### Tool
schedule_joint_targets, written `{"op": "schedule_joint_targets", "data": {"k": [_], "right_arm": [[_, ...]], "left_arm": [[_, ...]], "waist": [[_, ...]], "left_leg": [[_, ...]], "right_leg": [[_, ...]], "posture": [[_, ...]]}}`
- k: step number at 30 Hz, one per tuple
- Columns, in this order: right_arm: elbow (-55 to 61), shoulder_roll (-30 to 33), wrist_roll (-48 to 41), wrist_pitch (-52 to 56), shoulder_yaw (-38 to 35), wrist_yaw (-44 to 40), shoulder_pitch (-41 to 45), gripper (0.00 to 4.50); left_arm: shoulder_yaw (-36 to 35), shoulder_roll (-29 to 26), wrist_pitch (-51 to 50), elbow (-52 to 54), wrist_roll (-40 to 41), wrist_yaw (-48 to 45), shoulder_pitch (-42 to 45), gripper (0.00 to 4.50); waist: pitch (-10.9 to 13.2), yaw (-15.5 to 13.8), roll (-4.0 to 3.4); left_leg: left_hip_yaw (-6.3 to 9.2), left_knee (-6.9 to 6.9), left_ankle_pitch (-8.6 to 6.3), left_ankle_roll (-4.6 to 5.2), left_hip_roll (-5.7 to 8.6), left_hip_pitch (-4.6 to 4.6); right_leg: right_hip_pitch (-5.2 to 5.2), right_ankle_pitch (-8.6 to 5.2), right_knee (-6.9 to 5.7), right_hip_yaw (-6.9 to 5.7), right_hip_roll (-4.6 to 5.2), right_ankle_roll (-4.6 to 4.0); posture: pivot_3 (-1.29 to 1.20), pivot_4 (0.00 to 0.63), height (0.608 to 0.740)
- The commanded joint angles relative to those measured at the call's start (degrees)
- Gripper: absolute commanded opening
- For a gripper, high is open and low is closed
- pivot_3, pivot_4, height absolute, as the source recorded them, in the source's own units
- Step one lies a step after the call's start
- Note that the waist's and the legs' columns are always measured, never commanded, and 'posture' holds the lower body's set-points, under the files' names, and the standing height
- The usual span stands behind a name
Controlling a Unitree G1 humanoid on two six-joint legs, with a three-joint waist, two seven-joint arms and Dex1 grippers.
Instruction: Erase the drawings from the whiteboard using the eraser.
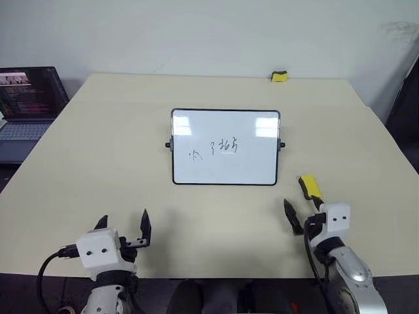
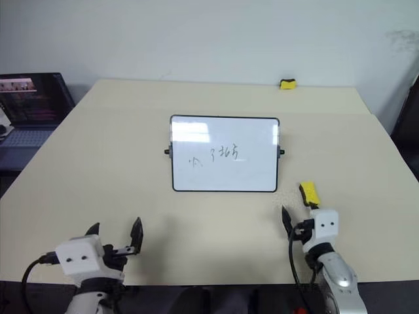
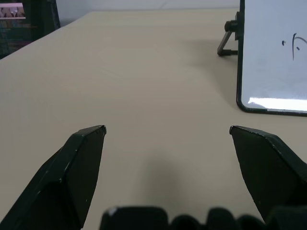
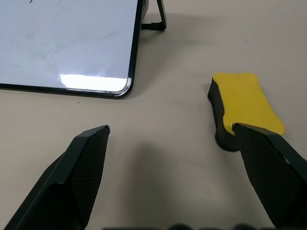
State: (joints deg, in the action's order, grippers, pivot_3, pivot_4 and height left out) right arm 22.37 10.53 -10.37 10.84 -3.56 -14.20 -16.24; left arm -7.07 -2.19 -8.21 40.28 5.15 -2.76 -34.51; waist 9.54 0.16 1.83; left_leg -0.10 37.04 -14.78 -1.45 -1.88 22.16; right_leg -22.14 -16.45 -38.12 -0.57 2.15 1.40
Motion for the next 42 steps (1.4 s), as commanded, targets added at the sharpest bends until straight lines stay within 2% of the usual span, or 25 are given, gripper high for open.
{"op": "schedule_joint_targets", "data": {"k": [1,10,14,18,20,25,31,37,42], "right_arm": [[2.95,0.34,-0.66,0.32,-1.60,0.74,0.39,4.46],[8.09,1.33,0.01,1.13,-2.07,0.71,-4.89,4.46],[7.79,1.39,1.17,-1.17,1.21,-1.09,-6.19,4.46],[6.81,2.30,4.22,-5.92,4.43,-2.35,-8.07,4.46],[7.60,3.02,3.33,-6.21,4.22,-3.43,-7.64,4.46],[9.31,5.37,2.79,-7.97,2.66,-5.21,-5.09,4.46],[9.03,6.70,4.53,-9.24,-0.80,-3.14,1.43,4.46],[8.86,6.16,1.44,1.29,-2.67,-1.14,8.68,4.46],[8.44,7.92,-4.57,18.48,-5.07,-0.59,16.54,4.46]], "left_arm": [[-0.16,-0.73,0.75,0.65,0.36,-0.77,1.37,4.50],[-1.67,-2.61,0.39,-0.11,1.88,-2.72,2.99,4.50],[-3.32,-3.29,0.45,0.16,3.16,-3.69,3.41,4.50],[-6.46,-5.21,0.39,1.17,8.22,-7.11,3.38,4.50],[-6.65,-7.62,-1.62,2.09,9.26,-8.78,4.60,4.50],[-10.76,-17.02,-5.50,-0.77,13.73,-14.13,13.87,4.50],[-12.75,-26.55,-8.30,-6.71,21.57,-23.78,25.49,4.50],[-11.10,-35.50,-10.82,-11.36,24.55,-33.31,33.99,4.50],[-9.22,-41.25,-14.93,-11.31,29.12,-42.23,36.12,4.50]], "waist": [[-0.02,0.00,0.01],[-0.06,0.01,-0.04],[-0.07,0.04,-0.03],[-0.10,0.00,-0.04],[-0.10,-0.01,-0.04],[-0.13,-0.16,-0.04],[-0.19,-0.09,-0.08],[-0.18,0.01,-0.10],[-0.12,0.11,-0.18]], "left_leg": [[0.01,0.00,0.00,0.00,0.00,-0.01],[0.02,-0.04,-0.01,-0.01,0.00,0.04],[0.01,-0.03,-0.01,-0.01,-0.02,0.01],[0.02,-0.02,-0.01,-0.01,-0.03,-0.01],[0.03,-0.03,-0.01,-0.01,-0.04,-0.01],[0.08,0.02,0.00,-0.02,-0.02,-0.11],[0.03,0.00,0.00,-0.02,-0.02,-0.27],[0.03,-0.05,0.00,-0.02,-0.03,-0.27],[0.00,-0.05,0.00,-0.03,-0.05,-0.25]], "right_leg": [[0.01,0.00,0.00,-0.01,0.00,0.00],[-0.02,-0.01,0.02,-0.01,-0.02,-0.01],[-0.02,-0.02,0.00,-0.01,-0.02,-0.02],[0.00,-0.04,0.00,-0.03,-0.04,-0.03],[-0.01,-0.05,0.00,-0.04,-0.04,-0.05],[0.08,-0.04,-0.07,-0.08,-0.05,-0.06],[0.22,0.10,-0.06,-0.04,-0.07,-0.23],[0.19,0.15,-0.09,-0.03,-0.11,-0.33],[0.16,0.15,-0.09,0.01,-0.09,-0.33]], "posture": [[0.00,0.150,0.740],[0.00,0.150,0.740],[0.00,0.150,0.740],[0.00,0.150,0.740],[0.00,0.150,0.740],[0.00,0.150,0.740],[0.00,0.150,0.740],[0.00,0.150,0.740],[0.00,0.150,0.740]]}}
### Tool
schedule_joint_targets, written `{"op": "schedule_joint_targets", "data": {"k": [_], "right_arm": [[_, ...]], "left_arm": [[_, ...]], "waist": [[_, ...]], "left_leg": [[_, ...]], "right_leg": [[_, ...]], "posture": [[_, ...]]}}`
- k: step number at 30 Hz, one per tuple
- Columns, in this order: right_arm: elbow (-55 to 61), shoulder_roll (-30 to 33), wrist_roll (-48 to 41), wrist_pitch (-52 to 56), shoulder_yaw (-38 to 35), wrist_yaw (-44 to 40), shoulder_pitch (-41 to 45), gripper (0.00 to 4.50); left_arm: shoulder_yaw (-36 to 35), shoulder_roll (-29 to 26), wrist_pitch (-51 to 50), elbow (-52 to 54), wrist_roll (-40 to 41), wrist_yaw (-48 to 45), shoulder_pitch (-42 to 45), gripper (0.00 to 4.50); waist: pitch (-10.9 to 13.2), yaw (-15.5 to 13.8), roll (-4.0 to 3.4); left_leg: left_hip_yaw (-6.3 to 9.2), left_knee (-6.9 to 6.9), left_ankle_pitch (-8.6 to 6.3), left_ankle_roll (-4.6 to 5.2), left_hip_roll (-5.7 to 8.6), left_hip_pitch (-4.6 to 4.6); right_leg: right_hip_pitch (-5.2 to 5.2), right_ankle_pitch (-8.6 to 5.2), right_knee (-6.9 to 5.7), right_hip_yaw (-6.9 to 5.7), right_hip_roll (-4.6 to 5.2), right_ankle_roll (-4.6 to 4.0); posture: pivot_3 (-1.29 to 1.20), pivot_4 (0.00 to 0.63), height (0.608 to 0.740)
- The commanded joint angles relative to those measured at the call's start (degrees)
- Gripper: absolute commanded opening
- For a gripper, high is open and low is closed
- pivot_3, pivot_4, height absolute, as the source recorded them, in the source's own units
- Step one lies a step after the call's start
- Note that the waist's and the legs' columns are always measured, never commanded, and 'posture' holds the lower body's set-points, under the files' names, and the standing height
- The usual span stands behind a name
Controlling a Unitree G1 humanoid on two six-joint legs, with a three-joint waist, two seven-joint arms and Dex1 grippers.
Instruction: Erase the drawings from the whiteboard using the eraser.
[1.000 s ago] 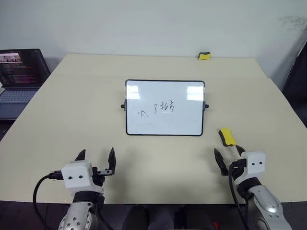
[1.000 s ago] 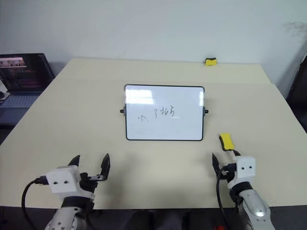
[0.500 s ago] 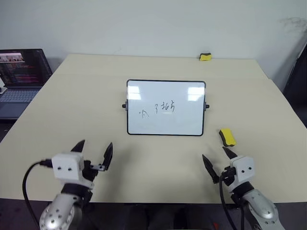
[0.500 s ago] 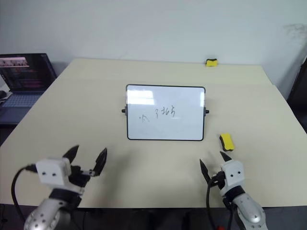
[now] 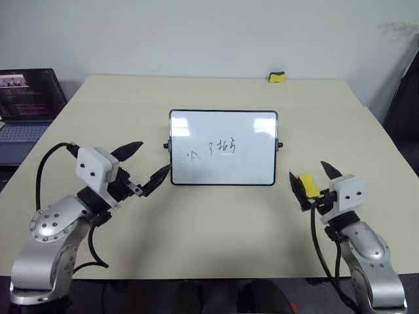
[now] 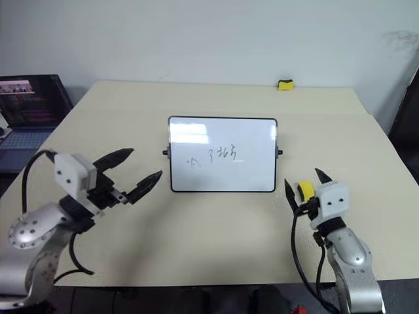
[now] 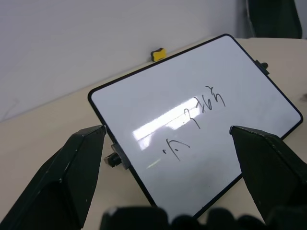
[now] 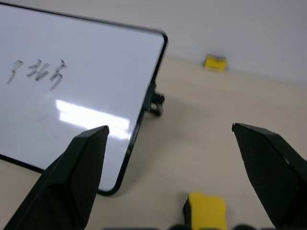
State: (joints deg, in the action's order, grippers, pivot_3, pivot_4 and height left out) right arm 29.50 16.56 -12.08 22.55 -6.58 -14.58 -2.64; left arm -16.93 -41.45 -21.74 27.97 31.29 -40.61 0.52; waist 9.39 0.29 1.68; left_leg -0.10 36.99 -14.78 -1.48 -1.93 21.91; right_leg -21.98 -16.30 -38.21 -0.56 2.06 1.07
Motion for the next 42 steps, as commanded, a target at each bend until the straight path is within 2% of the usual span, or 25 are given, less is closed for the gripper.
{"op": "schedule_joint_targets", "data": {"k": [1,5,9,14,18,28,42], "right_arm": [[0.98,2.99,-3.37,8.52,-2.26,-0.94,4.16,4.46],[-1.35,6.35,-6.44,17.11,-4.28,-2.01,7.88,4.46],[-4.33,10.14,-3.54,15.88,-2.82,-3.71,8.80,4.46],[-8.61,9.25,-5.74,21.64,-5.35,-1.69,10.42,4.46],[-9.98,9.74,-7.29,25.52,-6.04,-2.46,12.81,4.46],[-14.37,10.48,-8.38,27.59,-7.22,-3.18,16.63,4.46],[-16.97,10.72,-9.76,29.77,-7.14,-4.32,17.99,4.46]], "left_arm": [[1.42,-2.41,-1.62,0.90,3.26,-5.54,1.45,4.50],[4.51,-3.76,-2.73,1.58,4.51,-9.97,2.44,4.50],[7.64,-3.98,-1.31,1.58,2.08,-12.03,2.87,4.50],[10.88,-1.36,-1.68,1.84,2.08,-11.23,4.86,4.50],[12.44,-1.31,-2.64,2.45,2.89,-12.30,6.08,4.50],[14.98,-1.32,-3.13,1.55,2.48,-14.85,8.61,4.50],[14.53,-0.96,-3.58,2.27,2.62,-14.20,7.57,4.50]], "waist": [[0.03,-0.04,-0.06],[0.05,-0.18,-0.08],[0.07,-0.17,-0.11],[0.07,-0.14,-0.11],[0.07,0.09,-0.12],[0.07,0.03,-0.12],[0.08,0.05,-0.13]], "left_leg": [[0.00,0.00,0.00,0.00,0.01,0.00],[0.03,-0.03,0.00,0.00,0.02,0.02],[0.01,-0.04,0.00,0.01,0.04,0.05],[0.01,-0.03,0.00,0.01,0.03,0.05],[-0.02,-0.03,-0.01,0.01,0.04,0.07],[0.01,-0.03,-0.01,0.01,0.04,0.11],[0.00,-0.04,-0.01,0.02,0.03,0.12]], "right_leg": [[0.00,0.00,0.00,-0.01,0.01,0.00],[0.00,-0.01,0.02,-0.04,0.00,-0.01],[-0.02,-0.01,0.04,-0.03,0.00,0.00],[-0.03,-0.01,0.03,-0.02,-0.01,0.00],[-0.07,-0.01,0.01,0.03,-0.01,0.00],[-0.08,-0.01,0.04,0.01,-0.04,0.01],[-0.10,-0.01,0.05,0.02,-0.04,0.01]], "posture": [[0.00,0.150,0.740],[0.00,0.150,0.740],[0.00,0.150,0.740],[0.00,0.150,0.740],[0.00,0.150,0.740],[0.00,0.150,0.740],[0.00,0.150,0.740]]}}
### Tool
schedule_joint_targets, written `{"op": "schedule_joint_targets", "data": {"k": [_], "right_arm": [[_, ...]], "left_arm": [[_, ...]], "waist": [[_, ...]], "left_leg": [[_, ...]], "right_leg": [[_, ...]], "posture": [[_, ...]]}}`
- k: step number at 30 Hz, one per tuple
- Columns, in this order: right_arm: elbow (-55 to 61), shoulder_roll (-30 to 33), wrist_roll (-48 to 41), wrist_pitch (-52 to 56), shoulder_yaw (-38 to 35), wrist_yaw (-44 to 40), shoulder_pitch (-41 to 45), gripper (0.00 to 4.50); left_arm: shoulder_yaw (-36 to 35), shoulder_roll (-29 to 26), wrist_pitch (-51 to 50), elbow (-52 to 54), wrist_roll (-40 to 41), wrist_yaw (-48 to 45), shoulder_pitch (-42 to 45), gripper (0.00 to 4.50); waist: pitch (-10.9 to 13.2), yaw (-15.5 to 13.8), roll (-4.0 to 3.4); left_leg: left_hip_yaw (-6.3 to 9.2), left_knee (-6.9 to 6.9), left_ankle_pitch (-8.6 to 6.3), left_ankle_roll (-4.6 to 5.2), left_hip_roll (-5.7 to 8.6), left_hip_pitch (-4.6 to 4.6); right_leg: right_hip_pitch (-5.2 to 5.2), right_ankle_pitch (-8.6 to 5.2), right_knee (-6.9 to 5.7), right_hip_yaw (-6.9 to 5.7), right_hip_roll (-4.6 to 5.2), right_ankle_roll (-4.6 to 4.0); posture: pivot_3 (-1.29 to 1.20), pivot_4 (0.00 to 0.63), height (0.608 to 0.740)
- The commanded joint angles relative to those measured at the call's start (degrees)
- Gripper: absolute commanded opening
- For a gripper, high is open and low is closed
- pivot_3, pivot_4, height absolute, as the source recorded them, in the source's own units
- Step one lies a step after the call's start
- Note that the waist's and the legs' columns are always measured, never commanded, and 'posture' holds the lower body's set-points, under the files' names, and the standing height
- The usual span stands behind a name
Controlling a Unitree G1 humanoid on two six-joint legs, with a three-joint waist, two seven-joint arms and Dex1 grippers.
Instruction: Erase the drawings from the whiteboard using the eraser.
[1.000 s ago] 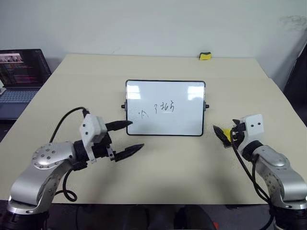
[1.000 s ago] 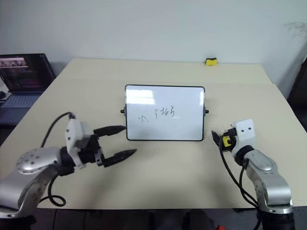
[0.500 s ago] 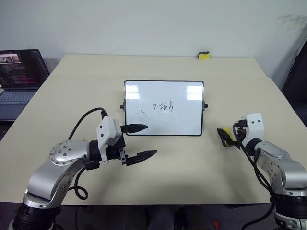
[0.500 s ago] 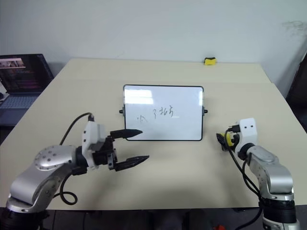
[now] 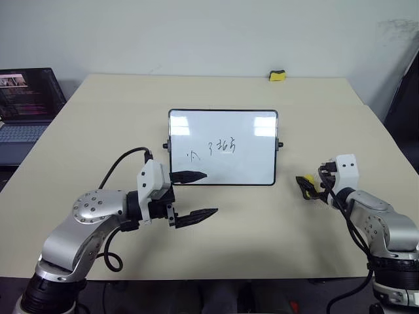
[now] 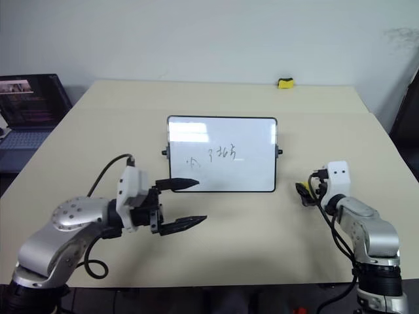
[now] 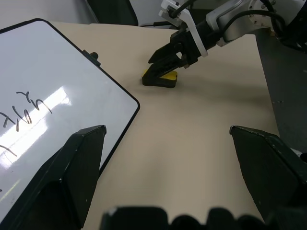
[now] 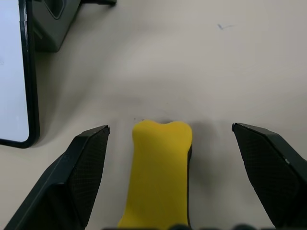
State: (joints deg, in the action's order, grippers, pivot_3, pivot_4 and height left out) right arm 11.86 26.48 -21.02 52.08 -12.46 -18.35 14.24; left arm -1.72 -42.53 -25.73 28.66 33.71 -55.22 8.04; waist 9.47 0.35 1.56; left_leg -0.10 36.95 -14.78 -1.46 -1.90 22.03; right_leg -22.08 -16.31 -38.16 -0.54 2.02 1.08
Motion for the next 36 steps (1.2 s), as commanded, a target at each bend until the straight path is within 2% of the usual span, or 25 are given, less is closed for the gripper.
{"op": "schedule_joint_targets", "data": {"k": [1,11,14,20,22,28,36], "right_arm": [[0.39,0.83,-0.66,0.12,-1.17,-0.53,1.15,4.46],[-1.78,1.14,0.00,-1.05,-0.40,-0.67,1.64,4.46],[-2.14,0.89,0.14,-1.09,-0.12,-0.46,1.50,3.86],[-2.35,0.64,0.08,-1.04,-0.35,-0.36,1.53,1.69],[-2.41,0.62,0.03,-1.04,-0.46,-0.35,1.57,1.17],[-1.71,1.67,1.21,-3.11,1.08,-1.51,0.65,1.12],[3.14,5.25,8.31,-20.98,6.69,-6.44,-6.31,1.12]], "left_arm": [[-0.69,0.10,0.41,1.58,0.20,0.46,0.02,4.50],[-0.82,0.06,0.44,1.80,0.23,1.18,-0.53,4.50],[-0.78,0.08,0.37,2.00,0.28,1.37,-0.49,4.50],[-0.91,-0.17,0.34,2.05,0.15,1.59,-0.62,4.50],[-1.05,-0.27,0.02,2.11,0.23,1.91,-0.82,4.50],[-2.41,0.31,-2.53,3.16,1.29,5.40,-2.08,4.50],[-7.41,3.35,-8.63,5.99,1.08,18.20,-2.98,4.50]], "waist": [[0.00,0.00,0.00],[0.00,0.00,0.00],[0.00,0.00,0.00],[0.00,0.00,0.00],[0.00,0.00,0.00],[0.00,0.00,0.00],[0.01,-0.03,0.00]], "left_leg": [[0.00,0.00,0.00,0.00,0.00,0.00],[0.00,0.00,0.00,0.00,0.00,0.01],[0.00,0.00,0.00,0.00,0.00,0.01],[0.00,0.00,0.00,0.00,0.00,0.01],[0.00,0.00,0.00,0.00,0.00,0.01],[0.00,0.00,0.00,0.00,0.00,0.01],[0.03,-0.01,0.00,0.00,0.00,0.04]], "right_leg": [[0.00,0.00,0.00,0.00,0.00,0.00],[0.00,0.00,0.00,0.00,0.00,0.00],[0.00,0.00,0.00,0.00,0.00,0.00],[0.00,0.00,0.01,0.00,0.00,0.00],[-0.01,0.00,0.01,0.00,0.00,0.00],[0.00,0.00,0.01,0.01,0.00,0.01],[-0.01,-0.02,0.04,-0.01,0.02,0.04]], "posture": [[0.00,0.150,0.740],[0.00,0.150,0.740],[0.00,0.150,0.740],[0.00,0.150,0.740],[0.00,0.150,0.740],[0.00,0.150,0.740],[0.00,0.150,0.740]]}}
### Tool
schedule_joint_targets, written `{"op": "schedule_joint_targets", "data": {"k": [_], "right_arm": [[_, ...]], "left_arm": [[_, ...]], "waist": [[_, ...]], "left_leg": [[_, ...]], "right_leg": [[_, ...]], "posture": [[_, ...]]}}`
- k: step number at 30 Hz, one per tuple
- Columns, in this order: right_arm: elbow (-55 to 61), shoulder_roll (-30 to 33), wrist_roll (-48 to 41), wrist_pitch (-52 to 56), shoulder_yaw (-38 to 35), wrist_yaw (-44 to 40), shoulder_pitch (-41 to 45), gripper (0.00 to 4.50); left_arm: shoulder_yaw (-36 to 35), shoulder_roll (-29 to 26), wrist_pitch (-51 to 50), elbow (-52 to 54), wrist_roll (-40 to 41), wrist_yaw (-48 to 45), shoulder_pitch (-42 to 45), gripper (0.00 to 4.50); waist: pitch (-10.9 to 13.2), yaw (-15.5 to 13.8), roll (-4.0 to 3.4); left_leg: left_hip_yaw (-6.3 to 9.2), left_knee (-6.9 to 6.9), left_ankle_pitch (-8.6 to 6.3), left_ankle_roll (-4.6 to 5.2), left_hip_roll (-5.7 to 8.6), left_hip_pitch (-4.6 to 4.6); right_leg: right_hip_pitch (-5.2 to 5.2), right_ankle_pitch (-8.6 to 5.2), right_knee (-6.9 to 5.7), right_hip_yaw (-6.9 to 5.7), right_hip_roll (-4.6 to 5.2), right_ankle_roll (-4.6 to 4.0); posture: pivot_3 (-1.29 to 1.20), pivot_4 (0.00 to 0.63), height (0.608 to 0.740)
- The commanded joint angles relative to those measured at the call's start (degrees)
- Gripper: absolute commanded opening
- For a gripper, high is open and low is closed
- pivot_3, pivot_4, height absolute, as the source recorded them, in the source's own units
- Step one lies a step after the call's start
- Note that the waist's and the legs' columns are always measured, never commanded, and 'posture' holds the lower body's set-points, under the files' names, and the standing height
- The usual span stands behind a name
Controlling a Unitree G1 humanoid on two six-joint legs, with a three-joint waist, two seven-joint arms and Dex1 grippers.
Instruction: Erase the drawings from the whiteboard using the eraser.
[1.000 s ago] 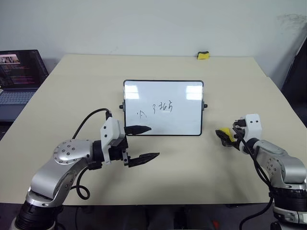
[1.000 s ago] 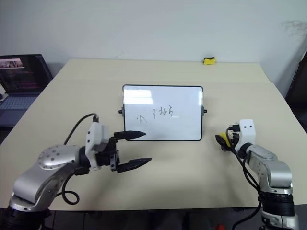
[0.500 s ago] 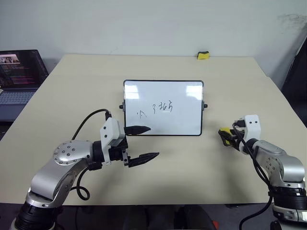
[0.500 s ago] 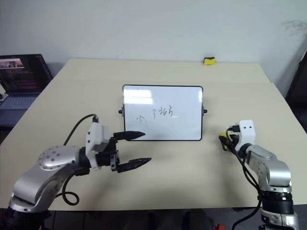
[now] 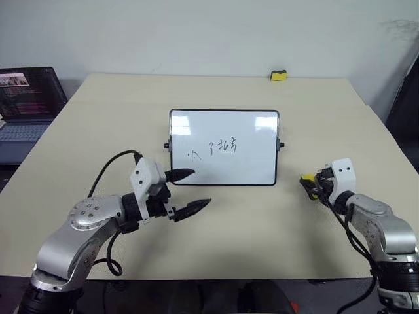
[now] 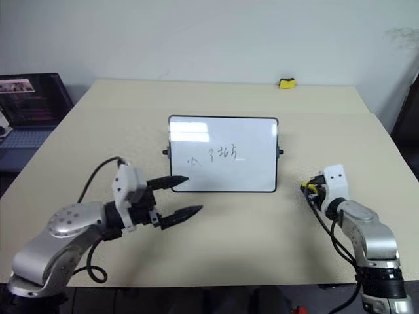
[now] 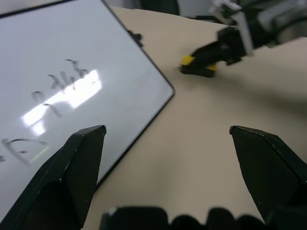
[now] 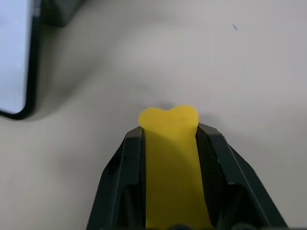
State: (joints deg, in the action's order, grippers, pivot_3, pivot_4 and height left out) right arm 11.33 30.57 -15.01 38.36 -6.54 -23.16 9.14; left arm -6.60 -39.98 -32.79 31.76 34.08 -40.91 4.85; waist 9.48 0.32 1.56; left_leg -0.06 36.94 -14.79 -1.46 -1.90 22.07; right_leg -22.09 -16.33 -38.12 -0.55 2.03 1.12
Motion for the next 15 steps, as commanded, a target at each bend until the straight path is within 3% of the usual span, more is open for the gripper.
{"op": "schedule_joint_targets", "data": {"k": [1,8,15], "right_arm": [[4.14,1.04,2.86,-9.39,0.86,-1.79,-1.81,1.12],[9.84,-2.92,1.15,-16.80,1.57,-2.98,-0.60,1.12],[4.64,-8.72,4.94,-23.05,9.08,-3.68,12.70,1.12]], "left_arm": [[-2.98,1.08,-2.32,3.26,0.75,5.11,0.18,4.50],[-3.46,0.71,-4.90,1.55,-1.78,9.57,0.83,4.50],[-3.93,1.33,-6.97,-0.83,-2.21,12.32,4.22,4.50]], "waist": [[0.00,0.00,0.00],[0.01,0.12,-0.01],[0.02,0.18,-0.01]], "left_leg": [[0.00,0.00,0.00,0.00,0.00,0.00],[0.03,0.00,0.00,-0.01,-0.01,-0.03],[0.03,0.02,0.01,-0.02,-0.01,-0.06]], "right_leg": [[0.00,0.00,0.00,-0.01,0.00,0.01],[0.00,0.00,-0.04,-0.01,-0.02,0.00],[0.00,0.01,-0.10,-0.02,-0.02,-0.01]], "posture": [[0.00,0.150,0.740],[0.00,0.150,0.740],[0.00,0.150,0.740]]}}
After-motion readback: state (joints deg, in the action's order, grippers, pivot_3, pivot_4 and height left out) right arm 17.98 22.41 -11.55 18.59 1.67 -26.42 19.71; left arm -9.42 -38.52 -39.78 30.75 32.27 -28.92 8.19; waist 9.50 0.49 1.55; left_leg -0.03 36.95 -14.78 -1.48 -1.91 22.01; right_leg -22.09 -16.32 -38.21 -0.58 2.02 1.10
